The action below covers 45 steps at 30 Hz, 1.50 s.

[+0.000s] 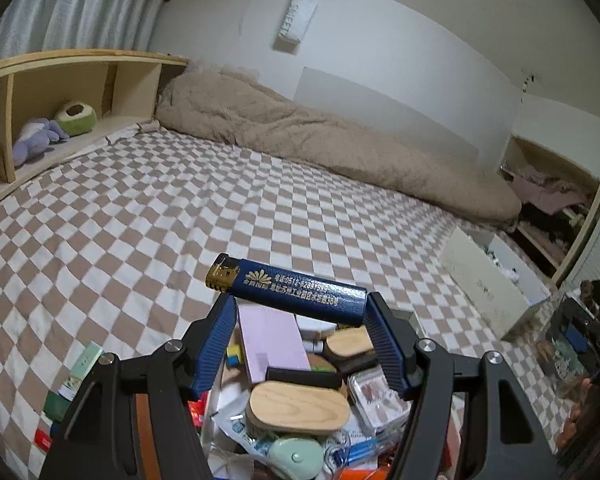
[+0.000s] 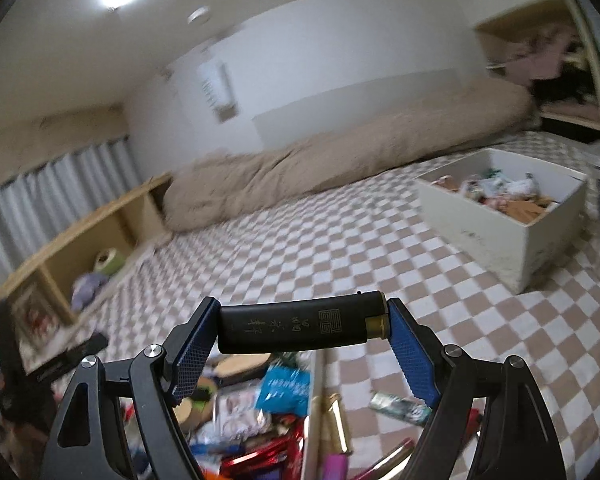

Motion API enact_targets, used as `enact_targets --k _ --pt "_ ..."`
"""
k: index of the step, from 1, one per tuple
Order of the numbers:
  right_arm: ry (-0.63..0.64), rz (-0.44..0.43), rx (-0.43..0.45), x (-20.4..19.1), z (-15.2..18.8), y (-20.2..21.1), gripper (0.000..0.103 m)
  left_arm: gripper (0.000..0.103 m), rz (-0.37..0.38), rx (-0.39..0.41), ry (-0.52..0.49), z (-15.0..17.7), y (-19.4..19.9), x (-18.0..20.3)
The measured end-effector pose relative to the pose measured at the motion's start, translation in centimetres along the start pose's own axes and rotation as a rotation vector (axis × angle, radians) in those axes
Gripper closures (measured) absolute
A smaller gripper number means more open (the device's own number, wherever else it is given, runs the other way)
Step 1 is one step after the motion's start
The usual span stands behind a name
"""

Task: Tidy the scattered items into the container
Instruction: 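Open the right gripper to drop the black lighter while the left gripper holds the blue lighter, then lower the blue lighter into the tray and open the left gripper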

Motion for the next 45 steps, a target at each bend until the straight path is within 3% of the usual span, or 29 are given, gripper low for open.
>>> enact_targets --k 8,20,23,27,28,29,36,45 --pt "0.185 -0.141 -0.146 -3.8 3.0 -0.6 0.020 0.037 0.036 -0.031 -0.038 1.7 -0.3 0.9" --pt "0.701 -0.368 -0.452 -8.7 8.8 -0.4 0.020 0.037 0.106 -0.042 -0.037 2.0 0.4 1.2" --pt "0.741 -0.392 -0.584 -9.1 10.3 -0.9 0.020 0.037 0.116 -0.053 -0.044 2.1 0.4 1.2" --pt "0.785 -0.417 -0.660 -9.4 11.5 -1.2 0.019 0.037 0.107 -0.066 -0.062 2.3 0.3 1.0" --pt "0.794 -0.410 -0.664 -9.5 11.7 -1.3 0.013 0.037 0.112 -0.070 -0.057 2.3 0.3 0.9" --pt "0.800 -0.397 -0.655 -9.5 11.6 -1.3 0.000 0.037 0.117 -0.073 -0.052 2.3 0.3 0.8" --pt "0.689 -0.351 -0.588 -9.1 9.5 -0.7 0.000 0.037 0.145 -0.104 -0.015 2.5 0.3 0.3" --pt "0.542 -0.286 -0.544 -7.7 9.2 0.5 0.000 0.037 0.159 -0.163 0.012 4.1 0.4 0.1"
Point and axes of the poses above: each gripper's, at about its wrist camera, not at the fingertips, and y roughly against the way its jaws point, x to its right, z to its underside, the point moved 3 cm from there along -y, roughly the way its jaws point, and after that the axes turned 13 degrees about x, right-handed, at the moved point
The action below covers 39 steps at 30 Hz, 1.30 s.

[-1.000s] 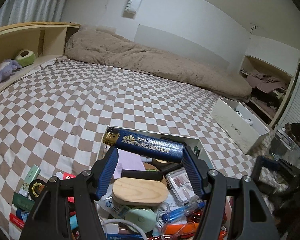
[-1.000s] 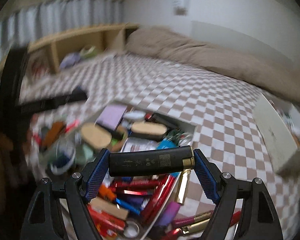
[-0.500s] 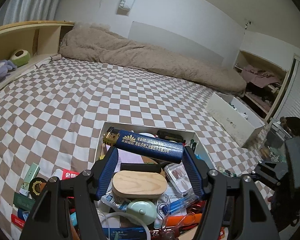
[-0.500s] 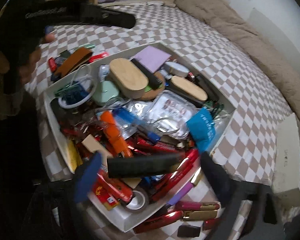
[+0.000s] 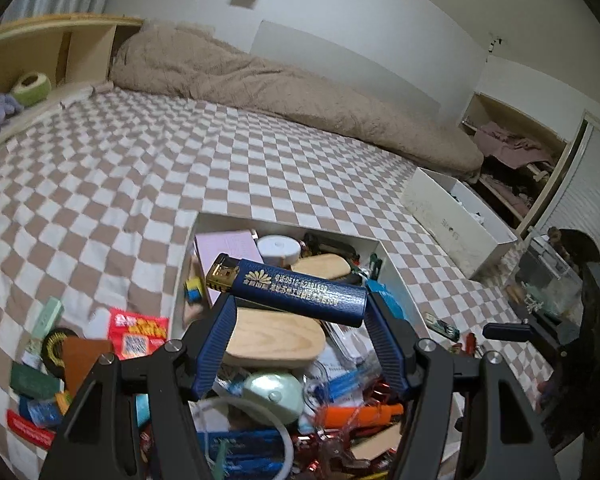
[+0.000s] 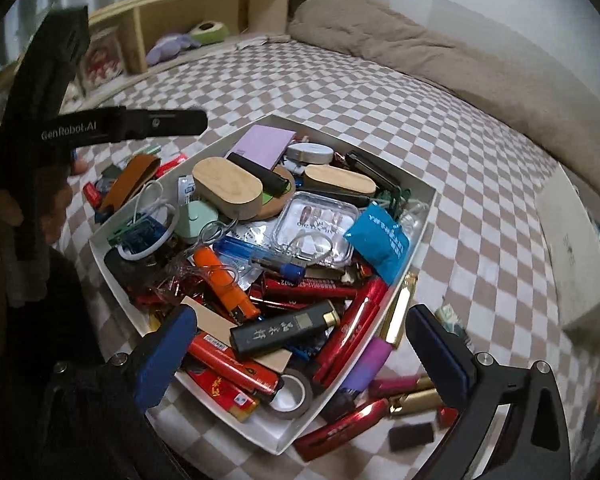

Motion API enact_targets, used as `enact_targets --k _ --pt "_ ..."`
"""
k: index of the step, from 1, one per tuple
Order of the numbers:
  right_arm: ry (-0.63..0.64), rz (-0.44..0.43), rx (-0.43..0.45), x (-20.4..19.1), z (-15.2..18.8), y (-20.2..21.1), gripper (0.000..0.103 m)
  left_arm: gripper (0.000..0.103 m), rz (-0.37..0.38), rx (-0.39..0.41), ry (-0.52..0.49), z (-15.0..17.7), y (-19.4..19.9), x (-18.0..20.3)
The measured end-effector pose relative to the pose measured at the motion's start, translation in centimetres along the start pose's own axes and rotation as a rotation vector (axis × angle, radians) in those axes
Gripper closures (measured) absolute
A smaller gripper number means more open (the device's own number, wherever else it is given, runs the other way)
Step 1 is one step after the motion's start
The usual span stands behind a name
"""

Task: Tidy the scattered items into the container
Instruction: 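Lower the blue lighter into the tray and open the left gripper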

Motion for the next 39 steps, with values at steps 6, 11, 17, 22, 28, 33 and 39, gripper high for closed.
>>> enact_targets --k 6,11,17,22,28,33,39 --pt "-0.106 0.042 0.056 0.5 0.8 1.0 0.000 0.037 0.003 -0.006 -0.008 1.1 0.5 1.3" --pt "-0.182 0.068 0.104 1.0 1.6 1.8 0.000 0.037 0.015 -0.030 0.009 2.8 1.5 2.6" --pt "-0.242 0.101 0.127 1.7 2.5 2.0 0.000 0.037 0.062 -0.109 0.070 5.4 2.7 3.3" --pt "-0.299 0.131 0.161 2.7 3.0 2.0 0.000 0.037 0.082 -0.169 0.182 7.6 3.4 3.9" --pt "-0.347 0.120 0.200 3.4 4.1 2.1 0.000 0.037 0.068 -0.218 0.253 9.0 4.1 5.2" --pt "-0.350 0.085 0.209 3.1 4.9 1.9 0.000 0.037 -0.007 -0.222 0.286 9.7 4.8 5.7" --pt "-0.384 0.036 0.238 3.3 5.3 2.4 0.000 0.037 -0.132 -0.219 0.348 10.5 5.4 5.4"
Point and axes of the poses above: each gripper's, at about its wrist camera, not at the fingertips, and y roughly against the way its jaws point, x to its right, z to its underside, the point moved 3 cm from there along -y, roughly the way its jaws point, and after that the axes turned 13 degrees about x, right-handed, at the moved point
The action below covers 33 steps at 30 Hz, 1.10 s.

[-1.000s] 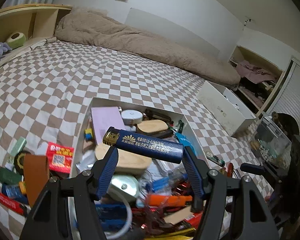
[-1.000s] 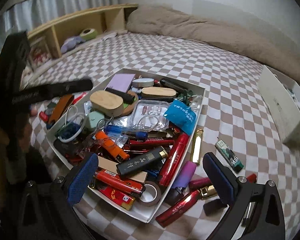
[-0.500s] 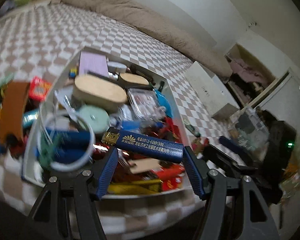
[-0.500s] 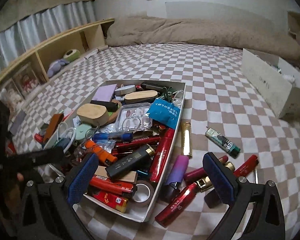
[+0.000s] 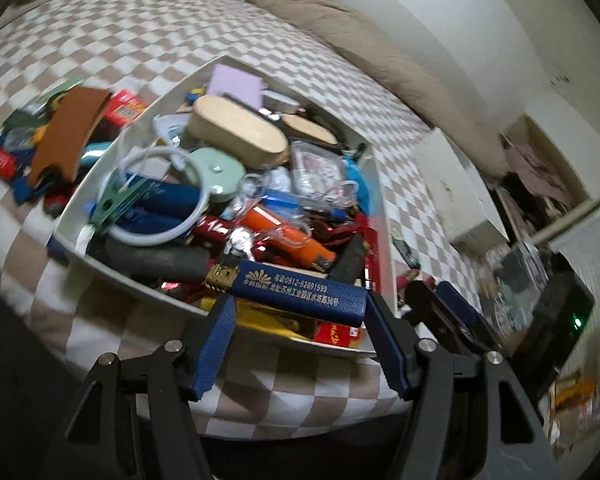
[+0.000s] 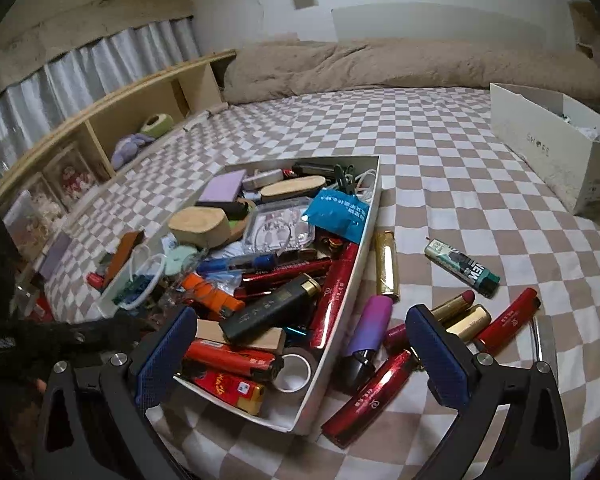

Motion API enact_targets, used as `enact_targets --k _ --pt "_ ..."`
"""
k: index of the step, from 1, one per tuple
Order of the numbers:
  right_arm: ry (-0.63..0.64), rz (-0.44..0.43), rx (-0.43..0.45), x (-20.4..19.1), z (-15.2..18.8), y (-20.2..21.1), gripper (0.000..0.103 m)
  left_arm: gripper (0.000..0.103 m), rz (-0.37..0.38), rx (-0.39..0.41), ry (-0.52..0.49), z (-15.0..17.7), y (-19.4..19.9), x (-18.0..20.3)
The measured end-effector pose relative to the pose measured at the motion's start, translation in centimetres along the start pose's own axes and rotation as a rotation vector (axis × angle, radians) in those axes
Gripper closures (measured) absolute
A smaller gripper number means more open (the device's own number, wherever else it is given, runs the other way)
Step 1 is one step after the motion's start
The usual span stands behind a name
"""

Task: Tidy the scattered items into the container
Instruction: 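Lower the blue lighter into the tray and open the left gripper, then withdraw both open tools from above the tray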

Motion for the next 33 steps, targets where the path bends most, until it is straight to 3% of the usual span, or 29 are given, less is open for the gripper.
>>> enact_targets --k 11,14,21,24,33 --pt "-0.139 -0.050 0.053 2.1 -0.1 1.1 0.000 0.037 -0.122 0.006 -0.030 0.5 -0.8 1.1" --pt "-0.153 -0.062 0.062 2.2 -0.1 1.3 0.000 0.034 -0.135 0.011 0.001 0.1 -1.3 1.0" --pt "-0.211 -0.088 0.056 3.0 0.2 1.3 0.000 0.023 -0.144 0.014 0.074 -0.9 -1.3 0.0" --pt "-0.215 -0.091 0.056 2.9 0.3 1.3 0.000 0.021 -0.151 0.022 0.069 -1.1 -1.1 -0.3" --pt "-0.139 -0.049 0.060 1.3 0.1 2.0 0.000 0.001 -0.170 0.056 0.025 -1.3 -0.5 -1.0"
Point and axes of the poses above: each gripper's, at about its wrist camera, not at the fingertips, and y roughly against the way its jaws point, x to its right, z to its underside, the point moved 3 cm from there along -y, roughly the way its jaws point, and after that the axes turned 13 degrees about x, right-handed, at the moved point
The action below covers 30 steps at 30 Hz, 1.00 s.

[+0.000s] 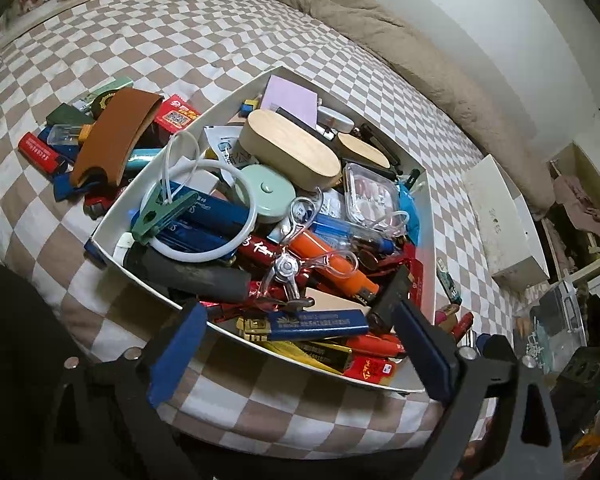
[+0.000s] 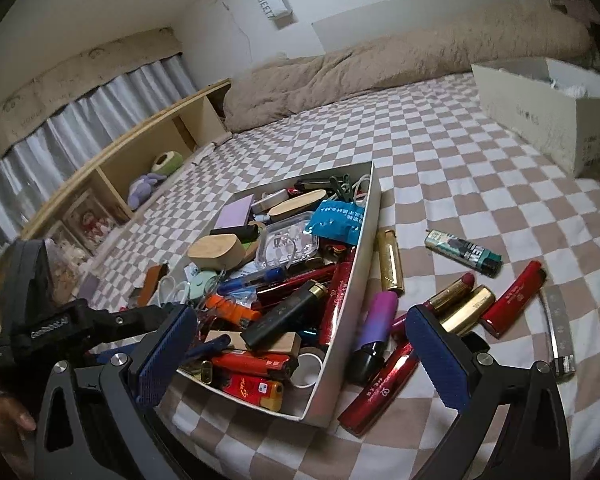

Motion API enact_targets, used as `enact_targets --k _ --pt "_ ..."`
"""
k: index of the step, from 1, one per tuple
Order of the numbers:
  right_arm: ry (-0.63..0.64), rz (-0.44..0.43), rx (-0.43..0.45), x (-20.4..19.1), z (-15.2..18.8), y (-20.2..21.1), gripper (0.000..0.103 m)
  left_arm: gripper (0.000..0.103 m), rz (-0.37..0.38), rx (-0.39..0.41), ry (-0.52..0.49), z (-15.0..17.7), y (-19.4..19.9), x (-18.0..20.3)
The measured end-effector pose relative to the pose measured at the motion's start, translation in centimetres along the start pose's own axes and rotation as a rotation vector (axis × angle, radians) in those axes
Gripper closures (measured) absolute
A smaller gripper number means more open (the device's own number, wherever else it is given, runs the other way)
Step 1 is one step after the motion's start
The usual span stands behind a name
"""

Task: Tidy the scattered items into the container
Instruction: 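Withdraw both open tools from above the tray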

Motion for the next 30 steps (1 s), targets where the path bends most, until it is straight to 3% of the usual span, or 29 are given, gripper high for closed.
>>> enact_targets --k 9,24,30 --pt "0.039 0.066 0.016 -1.1 0.1 1.1 0.000 0.000 -0.004 0.052 -0.084 -0.5 1.2 -0.1" --pt "0.138 0.166 0.100 -4.8 -1.5 4.8 0.000 0.000 0.002 0.257 -0.256 -2.9 6.0 0.0" --pt "0.198 0.205 0.122 -6.7 -2.2 5.6 0.000 0.000 -0.027 0.340 -0.345 -4.1 7.8 -0.1"
Point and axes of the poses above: each gripper's, at about its wrist camera, not at the fingertips, and y roughly against the way its jaws point, x to its right, z to its underside, the point moved 3 cm from there along -y, roughly the way its jaws point, and after that the axes turned 13 degrees about x, right-handed, at the moved point
